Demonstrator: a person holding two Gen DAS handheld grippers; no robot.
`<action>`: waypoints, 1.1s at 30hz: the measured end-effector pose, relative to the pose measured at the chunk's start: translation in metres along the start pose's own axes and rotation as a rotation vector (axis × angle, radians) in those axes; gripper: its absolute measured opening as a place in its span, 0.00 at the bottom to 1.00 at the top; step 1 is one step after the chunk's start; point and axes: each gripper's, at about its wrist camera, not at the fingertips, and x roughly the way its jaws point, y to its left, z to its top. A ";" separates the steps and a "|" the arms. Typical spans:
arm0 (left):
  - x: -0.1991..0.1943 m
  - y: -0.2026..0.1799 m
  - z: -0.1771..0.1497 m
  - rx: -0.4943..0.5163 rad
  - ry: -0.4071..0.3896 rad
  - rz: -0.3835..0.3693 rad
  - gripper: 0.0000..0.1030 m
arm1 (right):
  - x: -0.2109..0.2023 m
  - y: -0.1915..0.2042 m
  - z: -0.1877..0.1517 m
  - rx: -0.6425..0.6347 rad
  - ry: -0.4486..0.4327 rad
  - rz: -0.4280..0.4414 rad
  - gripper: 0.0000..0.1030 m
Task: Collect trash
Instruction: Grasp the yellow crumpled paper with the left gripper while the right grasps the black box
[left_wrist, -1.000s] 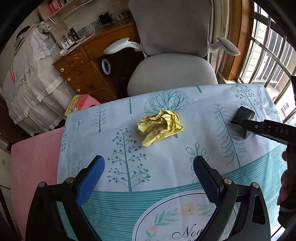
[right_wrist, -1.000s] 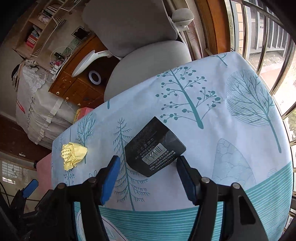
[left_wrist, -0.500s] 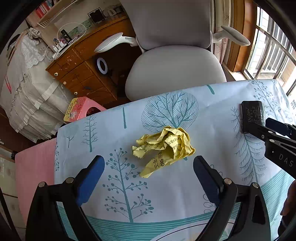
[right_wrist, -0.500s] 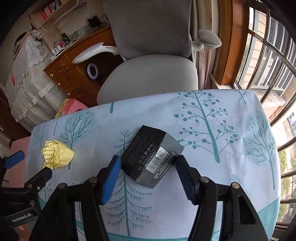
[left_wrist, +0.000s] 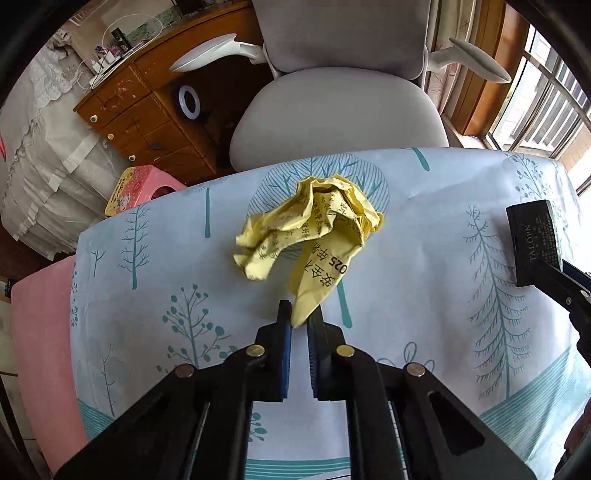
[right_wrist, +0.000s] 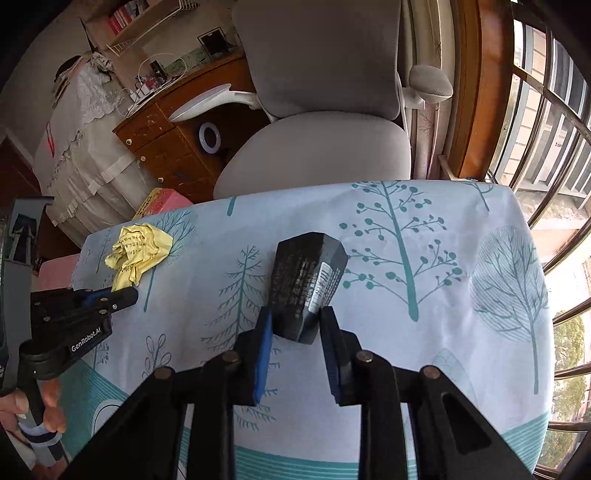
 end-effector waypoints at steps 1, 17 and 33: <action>-0.001 -0.002 -0.003 0.005 -0.003 -0.002 0.05 | -0.002 -0.001 -0.002 0.003 0.004 0.009 0.20; -0.034 0.010 -0.003 -0.039 -0.049 -0.083 0.76 | -0.010 -0.010 -0.004 0.027 -0.030 0.048 0.16; -0.013 0.012 0.003 -0.151 -0.056 -0.045 0.27 | -0.013 -0.016 -0.015 0.047 -0.049 0.075 0.15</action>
